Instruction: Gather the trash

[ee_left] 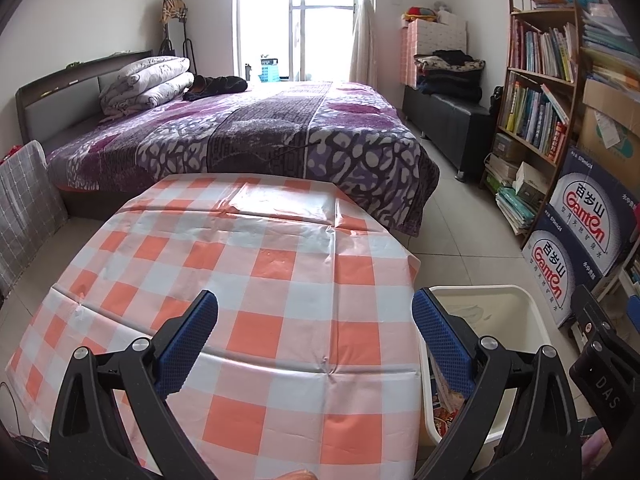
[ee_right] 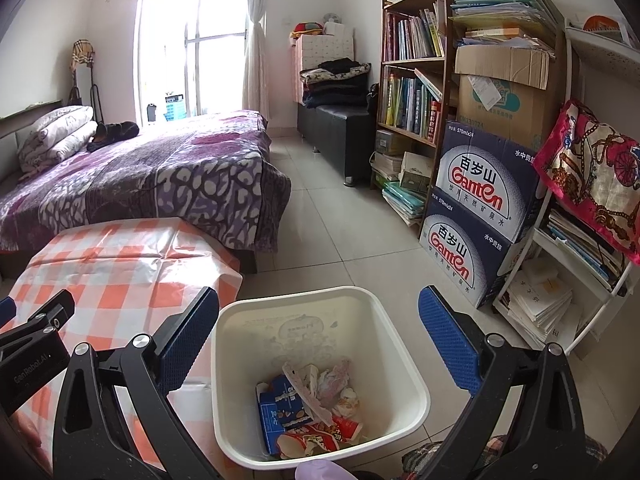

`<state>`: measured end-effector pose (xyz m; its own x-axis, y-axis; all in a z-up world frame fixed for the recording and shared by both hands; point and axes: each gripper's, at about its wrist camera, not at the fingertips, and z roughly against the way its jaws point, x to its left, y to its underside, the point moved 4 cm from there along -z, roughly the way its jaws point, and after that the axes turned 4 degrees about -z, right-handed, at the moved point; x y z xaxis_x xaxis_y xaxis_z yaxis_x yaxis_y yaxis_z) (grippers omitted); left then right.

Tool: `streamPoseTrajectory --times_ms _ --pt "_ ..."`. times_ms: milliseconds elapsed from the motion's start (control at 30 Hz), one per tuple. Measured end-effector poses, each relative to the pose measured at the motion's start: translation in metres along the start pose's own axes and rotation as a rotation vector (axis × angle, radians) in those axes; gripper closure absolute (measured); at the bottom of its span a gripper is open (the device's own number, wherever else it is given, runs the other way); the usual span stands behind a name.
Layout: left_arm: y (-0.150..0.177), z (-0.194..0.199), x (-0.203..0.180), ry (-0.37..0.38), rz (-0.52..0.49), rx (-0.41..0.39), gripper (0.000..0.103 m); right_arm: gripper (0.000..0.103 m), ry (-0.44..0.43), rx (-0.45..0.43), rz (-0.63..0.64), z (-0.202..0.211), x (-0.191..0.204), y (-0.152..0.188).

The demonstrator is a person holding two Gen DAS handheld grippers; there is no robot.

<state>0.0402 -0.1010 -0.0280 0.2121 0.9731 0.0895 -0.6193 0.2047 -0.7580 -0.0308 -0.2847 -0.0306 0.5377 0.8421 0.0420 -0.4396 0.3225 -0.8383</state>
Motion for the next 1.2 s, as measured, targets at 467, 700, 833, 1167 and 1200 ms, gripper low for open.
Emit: streamPoseTrajectory --times_ms 467,700,833,1167,1200 --pt "-0.001 0.000 0.002 -0.007 -0.005 -0.005 0.008 0.007 0.004 0.042 0.008 -0.010 0.000 0.008" --pt "0.000 -0.001 0.001 -0.006 -0.015 -0.008 0.010 0.007 0.003 0.056 0.017 -0.011 0.001 0.009" --pt "0.001 -0.002 0.001 -0.004 -0.020 -0.005 0.017 0.007 0.004 0.056 0.015 -0.011 0.001 0.009" --pt "0.002 -0.002 -0.003 0.011 -0.029 -0.007 0.019 0.007 0.001 0.056 0.012 -0.011 0.000 0.009" --pt "0.002 -0.002 -0.004 0.016 -0.029 -0.006 0.019 0.007 0.001 0.056 0.015 -0.012 -0.001 0.008"
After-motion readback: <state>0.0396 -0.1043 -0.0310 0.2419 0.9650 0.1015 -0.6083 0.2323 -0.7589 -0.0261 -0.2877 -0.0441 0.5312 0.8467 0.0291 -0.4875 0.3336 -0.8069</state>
